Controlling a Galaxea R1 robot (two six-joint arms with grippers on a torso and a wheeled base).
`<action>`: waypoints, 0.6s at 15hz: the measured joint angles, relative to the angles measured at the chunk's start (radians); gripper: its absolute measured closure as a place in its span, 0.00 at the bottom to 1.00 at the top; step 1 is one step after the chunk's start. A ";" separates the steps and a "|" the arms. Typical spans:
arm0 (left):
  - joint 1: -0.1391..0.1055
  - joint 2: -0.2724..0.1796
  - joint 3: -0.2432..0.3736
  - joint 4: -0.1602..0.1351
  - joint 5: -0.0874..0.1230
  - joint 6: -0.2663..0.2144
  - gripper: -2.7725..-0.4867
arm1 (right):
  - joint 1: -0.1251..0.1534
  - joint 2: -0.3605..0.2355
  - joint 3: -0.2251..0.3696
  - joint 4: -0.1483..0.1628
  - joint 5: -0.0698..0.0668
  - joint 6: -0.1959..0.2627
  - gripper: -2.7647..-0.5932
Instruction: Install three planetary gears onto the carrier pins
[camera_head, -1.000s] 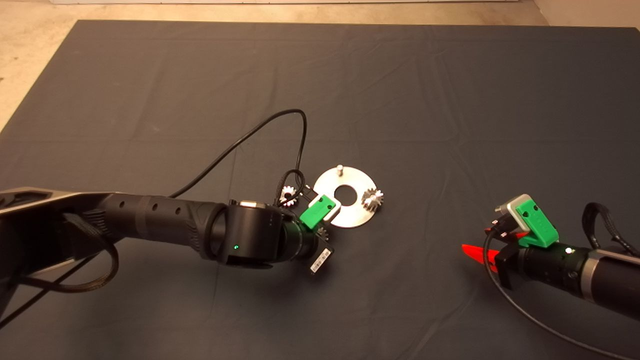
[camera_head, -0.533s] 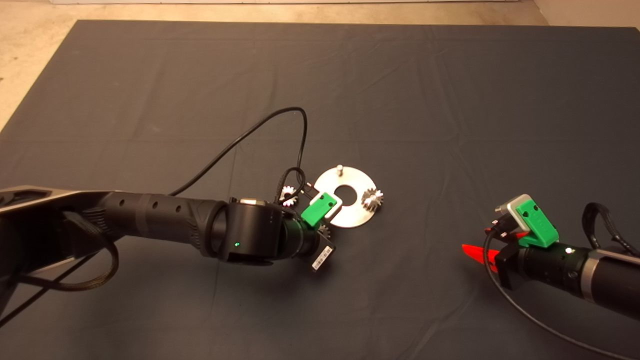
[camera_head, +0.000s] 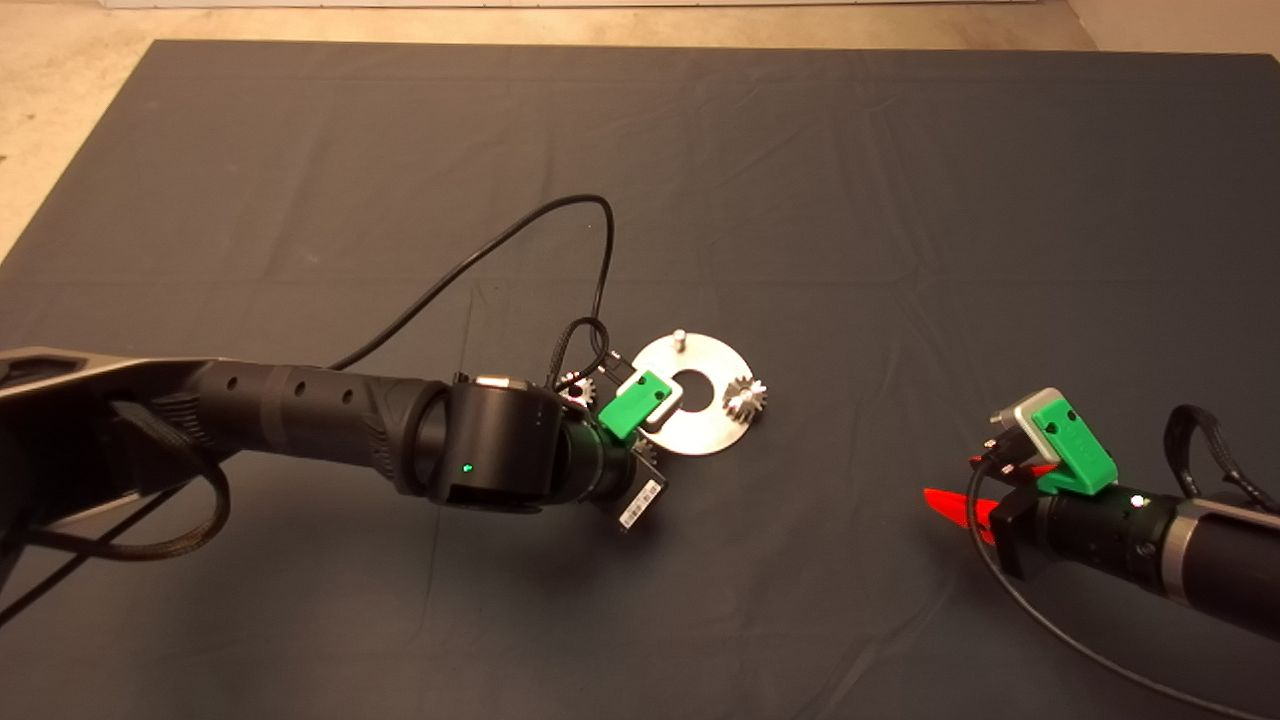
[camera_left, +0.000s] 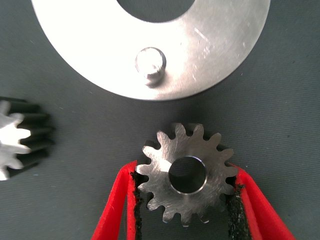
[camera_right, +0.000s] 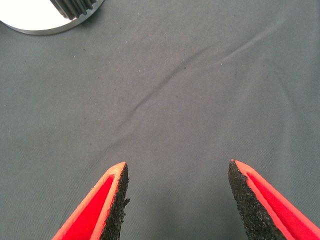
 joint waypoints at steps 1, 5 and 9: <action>-0.014 0.000 0.009 -0.005 0.006 0.000 0.87 | 0.000 0.000 0.000 0.000 0.000 0.000 0.59; -0.060 0.000 0.012 -0.030 0.013 0.000 0.87 | 0.000 0.000 0.000 0.000 0.000 0.000 0.59; -0.071 0.000 0.011 -0.052 0.015 0.000 0.88 | 0.000 0.000 0.000 0.000 0.001 0.000 0.59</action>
